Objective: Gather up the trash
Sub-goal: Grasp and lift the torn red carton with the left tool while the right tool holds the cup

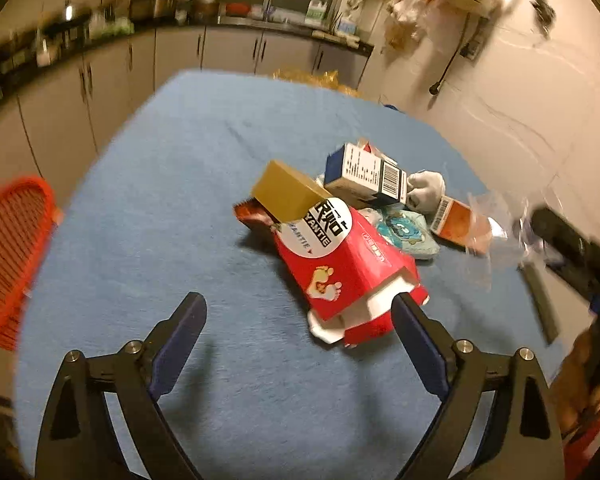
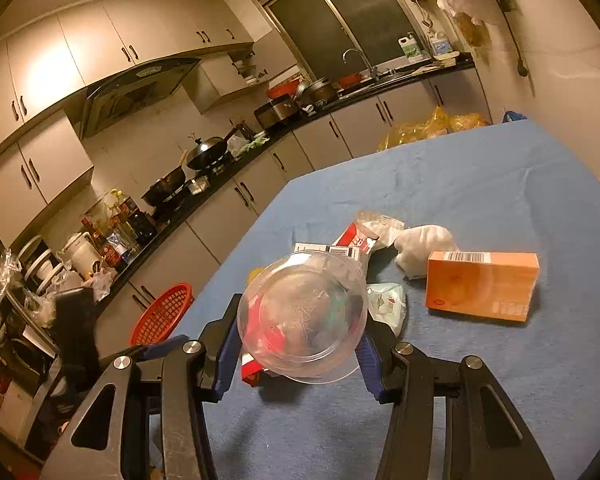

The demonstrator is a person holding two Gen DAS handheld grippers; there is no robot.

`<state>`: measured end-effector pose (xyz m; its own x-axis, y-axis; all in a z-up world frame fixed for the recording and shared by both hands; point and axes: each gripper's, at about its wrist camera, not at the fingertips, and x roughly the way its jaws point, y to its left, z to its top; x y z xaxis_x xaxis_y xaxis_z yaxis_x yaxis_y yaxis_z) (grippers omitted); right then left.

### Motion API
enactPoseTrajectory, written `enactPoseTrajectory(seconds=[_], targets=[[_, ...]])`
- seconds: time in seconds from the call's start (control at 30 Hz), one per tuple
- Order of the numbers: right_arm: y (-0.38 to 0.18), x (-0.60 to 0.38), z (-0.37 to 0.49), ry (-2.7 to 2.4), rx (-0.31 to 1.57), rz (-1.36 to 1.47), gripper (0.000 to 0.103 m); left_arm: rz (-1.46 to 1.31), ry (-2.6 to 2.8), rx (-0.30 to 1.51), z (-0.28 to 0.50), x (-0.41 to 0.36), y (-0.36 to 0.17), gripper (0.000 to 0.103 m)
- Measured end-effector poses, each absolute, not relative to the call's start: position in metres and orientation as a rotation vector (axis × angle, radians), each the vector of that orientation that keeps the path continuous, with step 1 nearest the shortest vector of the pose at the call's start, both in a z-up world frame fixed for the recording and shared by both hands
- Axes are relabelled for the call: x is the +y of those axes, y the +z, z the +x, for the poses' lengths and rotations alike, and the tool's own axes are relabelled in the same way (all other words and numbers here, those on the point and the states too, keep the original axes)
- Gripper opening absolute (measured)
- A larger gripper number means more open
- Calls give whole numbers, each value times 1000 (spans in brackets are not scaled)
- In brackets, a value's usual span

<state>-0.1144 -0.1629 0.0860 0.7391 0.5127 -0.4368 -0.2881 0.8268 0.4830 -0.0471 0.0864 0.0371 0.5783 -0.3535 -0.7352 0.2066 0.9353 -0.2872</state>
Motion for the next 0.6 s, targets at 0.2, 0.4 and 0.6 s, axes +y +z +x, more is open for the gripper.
enactPoseTrajectory(seconds=[0.2,0.4,0.6], targets=[[85,-163,-117,448,584,403,55,-365,-326,997,-11,90,20,93],[82,-170,-117,438,582,419,55,-384,-328,1020,4,69,12,93],[78,-177,-119,407,577,409,55,-326,-403,965,-16,52,18,53]])
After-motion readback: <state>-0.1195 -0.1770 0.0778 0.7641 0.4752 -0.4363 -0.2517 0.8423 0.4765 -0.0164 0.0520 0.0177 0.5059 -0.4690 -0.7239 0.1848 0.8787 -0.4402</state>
